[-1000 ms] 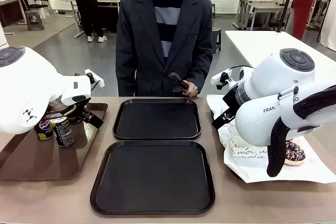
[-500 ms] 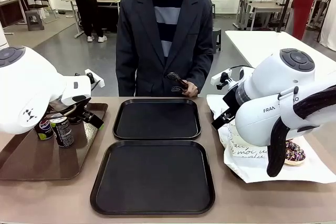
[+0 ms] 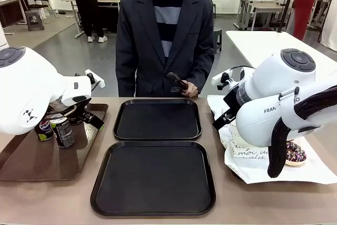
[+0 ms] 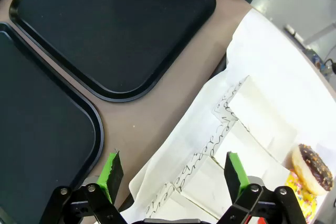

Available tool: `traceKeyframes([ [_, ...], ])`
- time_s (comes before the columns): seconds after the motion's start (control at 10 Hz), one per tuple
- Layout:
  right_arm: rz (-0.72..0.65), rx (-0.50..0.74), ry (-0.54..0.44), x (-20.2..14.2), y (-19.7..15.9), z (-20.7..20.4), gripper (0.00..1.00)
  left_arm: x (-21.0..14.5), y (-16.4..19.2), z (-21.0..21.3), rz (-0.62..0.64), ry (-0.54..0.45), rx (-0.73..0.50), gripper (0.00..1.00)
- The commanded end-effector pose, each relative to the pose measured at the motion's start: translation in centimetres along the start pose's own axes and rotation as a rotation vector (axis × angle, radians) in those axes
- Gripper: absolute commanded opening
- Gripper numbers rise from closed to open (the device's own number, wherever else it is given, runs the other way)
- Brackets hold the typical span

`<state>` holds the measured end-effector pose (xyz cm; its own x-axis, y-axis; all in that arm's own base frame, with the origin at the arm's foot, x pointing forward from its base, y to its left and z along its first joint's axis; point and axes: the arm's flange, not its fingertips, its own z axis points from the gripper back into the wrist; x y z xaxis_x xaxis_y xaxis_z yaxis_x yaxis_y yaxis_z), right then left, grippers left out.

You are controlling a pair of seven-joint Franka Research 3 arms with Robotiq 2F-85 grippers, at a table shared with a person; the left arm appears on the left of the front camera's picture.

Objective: Set up donuts and drinks on trays.
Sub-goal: Pick up one Pepsi coke and place it on the Flat Tray.

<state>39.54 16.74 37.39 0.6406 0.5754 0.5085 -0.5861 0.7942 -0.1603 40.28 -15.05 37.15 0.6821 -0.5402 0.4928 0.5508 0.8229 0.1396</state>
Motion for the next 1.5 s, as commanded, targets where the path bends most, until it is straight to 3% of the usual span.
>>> traceKeyframes([
  [0.0, 0.072, -0.061, 0.035, -1.1, 1.9, 2.8, 1.00, -1.3, -1.0, 4.0, -0.028, -0.002, 0.014, 1.00],
  [0.2, 0.079, -0.117, 0.109, -5.0, 4.1, 8.8, 1.00, -4.9, -2.1, 12.2, -0.121, 0.068, -0.062, 1.00],
  [0.4, 0.047, -0.171, 0.239, -9.3, 5.7, 13.2, 1.00, -8.9, -2.4, 15.2, -0.168, 0.193, -0.135, 1.00],
  [0.6, 0.039, -0.078, 0.280, -12.6, 6.7, 15.5, 1.00, -12.4, -2.8, 16.3, -0.161, 0.257, -0.249, 1.00],
  [0.7, 0.050, -0.098, 0.232, -12.6, 5.7, 15.2, 1.00, -12.6, -2.7, 15.7, -0.168, 0.205, -0.196, 1.00],
  [0.8, 0.057, -0.143, 0.290, -1.6, 4.3, 15.3, 1.00, -3.7, -1.6, 17.4, -0.166, 0.248, -0.190, 1.00],
  [1.0, 0.057, -0.143, 0.290, -1.6, 4.3, 15.3, 1.00, -3.7, -1.6, 17.4, -0.166, 0.248, -0.190, 1.00],
  [1.1, 0.058, -0.127, 0.290, -2.2, 5.0, 17.2, 1.00, -4.6, -1.4, 18.8, -0.170, 0.256, -0.203, 1.00],
  [1.2, -0.194, 0.138, 0.133, -3.9, 0.3, 16.8, 1.00, -4.6, 0.8, 17.9, -0.005, 0.108, -0.483, 1.00],
  [1.3, -0.390, 0.181, 0.037, -6.4, -3.4, 16.6, 1.00, -5.3, 2.2, 18.0, 0.082, 0.019, -0.620, 1.00],
  [1.4, -0.559, 0.332, -0.080, -9.3, -6.2, 17.1, 1.00, -6.1, 5.0, 18.8, 0.225, -0.082, -0.812, 1.00],
])
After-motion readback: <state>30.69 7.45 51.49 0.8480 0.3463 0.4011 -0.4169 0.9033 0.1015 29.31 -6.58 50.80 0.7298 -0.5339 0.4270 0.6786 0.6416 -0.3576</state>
